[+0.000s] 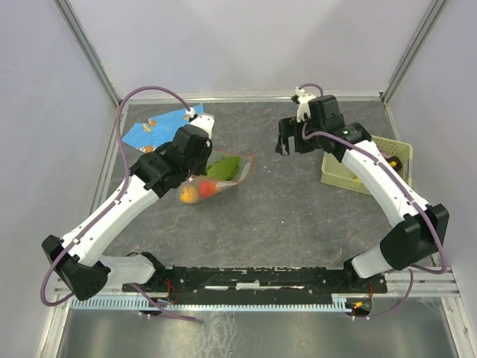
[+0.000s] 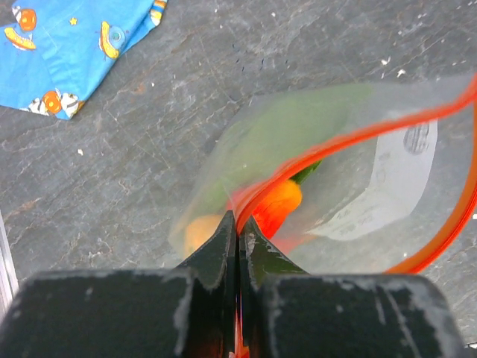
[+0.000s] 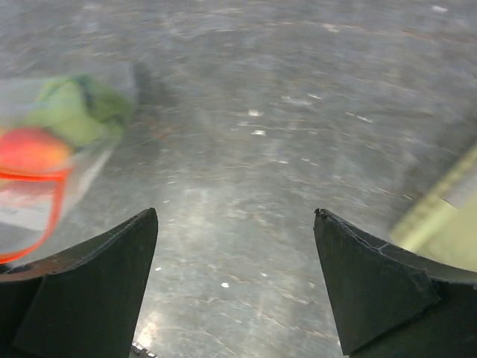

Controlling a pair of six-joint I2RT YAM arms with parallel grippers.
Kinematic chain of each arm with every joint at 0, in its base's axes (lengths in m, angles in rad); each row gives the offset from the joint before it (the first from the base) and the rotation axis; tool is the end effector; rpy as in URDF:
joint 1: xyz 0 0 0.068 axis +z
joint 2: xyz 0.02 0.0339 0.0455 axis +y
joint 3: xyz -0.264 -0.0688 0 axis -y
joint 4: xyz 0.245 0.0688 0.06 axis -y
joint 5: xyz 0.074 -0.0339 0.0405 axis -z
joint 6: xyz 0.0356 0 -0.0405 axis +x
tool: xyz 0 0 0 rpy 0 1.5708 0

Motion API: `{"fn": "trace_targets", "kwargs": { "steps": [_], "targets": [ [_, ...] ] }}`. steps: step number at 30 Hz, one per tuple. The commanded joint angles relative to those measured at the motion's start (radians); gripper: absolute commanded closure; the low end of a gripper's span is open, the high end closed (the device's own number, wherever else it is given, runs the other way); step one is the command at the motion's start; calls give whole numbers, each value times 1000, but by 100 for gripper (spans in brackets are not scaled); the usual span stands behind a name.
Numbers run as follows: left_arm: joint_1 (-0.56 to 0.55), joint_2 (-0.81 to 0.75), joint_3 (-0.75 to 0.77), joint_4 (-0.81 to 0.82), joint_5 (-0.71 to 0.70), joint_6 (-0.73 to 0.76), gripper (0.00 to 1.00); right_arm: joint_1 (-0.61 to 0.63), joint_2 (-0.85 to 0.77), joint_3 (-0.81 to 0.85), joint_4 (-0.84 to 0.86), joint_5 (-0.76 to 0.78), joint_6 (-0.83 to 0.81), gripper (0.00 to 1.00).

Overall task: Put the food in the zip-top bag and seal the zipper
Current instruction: Move the bin to the center of the board.

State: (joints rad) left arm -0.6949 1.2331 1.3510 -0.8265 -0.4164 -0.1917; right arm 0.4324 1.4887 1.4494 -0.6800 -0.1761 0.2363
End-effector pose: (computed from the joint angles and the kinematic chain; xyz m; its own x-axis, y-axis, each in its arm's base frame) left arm 0.2010 -0.1488 0.3816 -0.5573 0.2378 -0.7955 0.2481 0.9620 0.1137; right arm 0.2948 0.1429 0.3551 -0.7062 -0.0721 -0.7043 -0.3774 0.8800 0.2883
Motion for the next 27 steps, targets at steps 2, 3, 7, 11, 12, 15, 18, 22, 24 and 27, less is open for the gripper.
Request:
{"fn": "trace_targets", "kwargs": {
  "steps": [2,3,7,11,12,15,18,22,24,27],
  "targets": [
    [6,-22,-50,68,-33,42,97,-137,-37,-30,-55,182,8,7],
    [7,-24,-59,75,-32,42,97,-165,-39,-45,-57,197,16,7],
    [6,-30,-82,99,11,41,97,-292,-42,-128,-22,247,48,6],
    [6,-37,-98,109,25,39,97,-390,-7,-192,43,246,60,7],
    [6,-40,-101,112,27,40,97,-403,12,-199,57,242,60,7],
    [7,-47,-114,122,32,40,97,-414,71,-210,96,248,54,8],
    [13,-50,-119,125,32,41,97,-414,138,-206,117,237,41,8],
    [23,-57,-129,137,43,41,97,-415,196,-213,142,176,22,9],
    [28,-58,-133,140,50,42,97,-412,211,-218,143,116,18,10],
    [37,-56,-135,141,60,41,97,-398,212,-229,139,38,14,12]
  ]
}}
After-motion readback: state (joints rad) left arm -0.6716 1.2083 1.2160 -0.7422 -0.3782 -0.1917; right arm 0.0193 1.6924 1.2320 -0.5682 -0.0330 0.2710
